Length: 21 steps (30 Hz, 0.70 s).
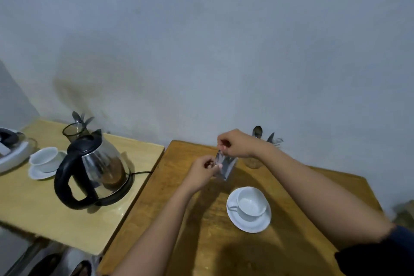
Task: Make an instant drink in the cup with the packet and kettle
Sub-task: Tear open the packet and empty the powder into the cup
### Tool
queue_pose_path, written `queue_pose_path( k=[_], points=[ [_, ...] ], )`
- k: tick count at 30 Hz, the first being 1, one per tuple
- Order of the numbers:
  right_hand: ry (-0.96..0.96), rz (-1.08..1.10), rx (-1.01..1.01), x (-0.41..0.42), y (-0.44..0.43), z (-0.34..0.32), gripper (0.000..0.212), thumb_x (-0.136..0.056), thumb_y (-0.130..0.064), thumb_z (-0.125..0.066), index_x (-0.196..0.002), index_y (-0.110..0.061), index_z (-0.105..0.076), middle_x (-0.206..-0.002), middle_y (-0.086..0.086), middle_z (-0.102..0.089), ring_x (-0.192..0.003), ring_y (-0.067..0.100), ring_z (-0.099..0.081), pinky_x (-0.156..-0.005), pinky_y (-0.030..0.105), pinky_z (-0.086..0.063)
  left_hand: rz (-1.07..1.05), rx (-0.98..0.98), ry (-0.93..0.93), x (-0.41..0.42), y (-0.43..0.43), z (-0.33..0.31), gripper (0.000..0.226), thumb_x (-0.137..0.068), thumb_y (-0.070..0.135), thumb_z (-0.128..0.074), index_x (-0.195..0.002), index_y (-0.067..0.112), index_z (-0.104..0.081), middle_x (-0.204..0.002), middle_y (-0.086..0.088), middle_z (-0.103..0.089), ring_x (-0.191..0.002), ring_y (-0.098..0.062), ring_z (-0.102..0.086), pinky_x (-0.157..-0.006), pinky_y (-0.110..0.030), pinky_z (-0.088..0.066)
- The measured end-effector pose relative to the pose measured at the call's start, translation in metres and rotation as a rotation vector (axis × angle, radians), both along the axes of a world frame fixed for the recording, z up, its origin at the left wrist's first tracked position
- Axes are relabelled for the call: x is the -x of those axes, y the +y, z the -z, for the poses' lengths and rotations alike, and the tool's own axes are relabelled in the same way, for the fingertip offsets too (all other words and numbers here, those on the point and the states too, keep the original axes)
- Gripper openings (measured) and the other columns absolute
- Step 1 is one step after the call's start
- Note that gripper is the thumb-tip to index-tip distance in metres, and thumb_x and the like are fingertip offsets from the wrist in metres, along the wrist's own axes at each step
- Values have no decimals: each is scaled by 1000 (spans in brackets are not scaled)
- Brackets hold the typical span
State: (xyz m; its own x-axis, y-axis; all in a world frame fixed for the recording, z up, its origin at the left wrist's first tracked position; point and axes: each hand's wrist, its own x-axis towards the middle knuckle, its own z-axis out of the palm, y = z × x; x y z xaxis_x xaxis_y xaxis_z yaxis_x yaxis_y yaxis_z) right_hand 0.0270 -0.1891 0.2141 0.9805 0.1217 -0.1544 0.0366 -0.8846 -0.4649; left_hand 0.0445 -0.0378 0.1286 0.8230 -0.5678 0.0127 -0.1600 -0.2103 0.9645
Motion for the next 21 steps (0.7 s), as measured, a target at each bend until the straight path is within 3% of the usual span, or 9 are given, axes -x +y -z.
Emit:
queue_pose_path(
  k=[3, 8, 11, 16, 19, 21],
  points=[
    [-63, 79, -27, 5, -6, -15, 17, -80, -7, -50, -73, -22, -53, -76, -2, -57, -71, 19, -50, -65, 31, -45, -67, 169, 34, 0, -11, -17, 7, -89, 7, -57, -85, 9, -62, -75, -1, -60, -68, -9, -53, -60, -12, -42],
    [-150, 118, -87, 13, -14, -24, 16, -83, -8, -53, -78, -23, -57, -82, 1, -60, -68, 16, -50, -69, 32, -48, -84, 192, 4, -2, -21, -33, 14, -92, 14, -53, -88, 6, -64, -76, 0, -62, -64, 2, -56, -57, -3, -41],
    [-175, 139, -127, 14, -15, -26, 13, -82, -8, -57, -77, -19, -59, -83, 3, -62, -67, 15, -51, -67, 29, -47, -89, 183, -30, -4, -24, -40, 18, -92, 17, -52, -92, 5, -66, -81, -3, -64, -70, -3, -56, -58, -3, -42],
    [-206, 185, -158, 13, -13, -31, 6, -82, -5, -59, -81, -9, -64, -73, -3, -56, -62, 7, -48, -57, 17, -39, -129, 230, -49, -4, -28, -45, 16, -93, 17, -50, -83, 13, -62, -75, 5, -61, -71, -6, -54, -58, -5, -41],
    [-206, 160, -137, 13, -12, -31, 7, -82, -3, -58, -81, -6, -64, -72, -4, -54, -63, 7, -45, -58, 17, -37, -136, 223, -6, -4, -30, -45, 20, -93, 17, -49, -76, 17, -60, -72, 4, -59, -65, -8, -51, -51, -6, -39],
    [-240, 125, -109, 12, -9, -31, 8, -84, -2, -57, -84, -3, -65, -77, -1, -53, -68, 12, -45, -61, 17, -37, -143, 257, 34, -6, -29, -47, 25, -93, 14, -49, -71, 19, -59, -71, 2, -58, -64, -9, -51, -55, -11, -41]
  ],
)
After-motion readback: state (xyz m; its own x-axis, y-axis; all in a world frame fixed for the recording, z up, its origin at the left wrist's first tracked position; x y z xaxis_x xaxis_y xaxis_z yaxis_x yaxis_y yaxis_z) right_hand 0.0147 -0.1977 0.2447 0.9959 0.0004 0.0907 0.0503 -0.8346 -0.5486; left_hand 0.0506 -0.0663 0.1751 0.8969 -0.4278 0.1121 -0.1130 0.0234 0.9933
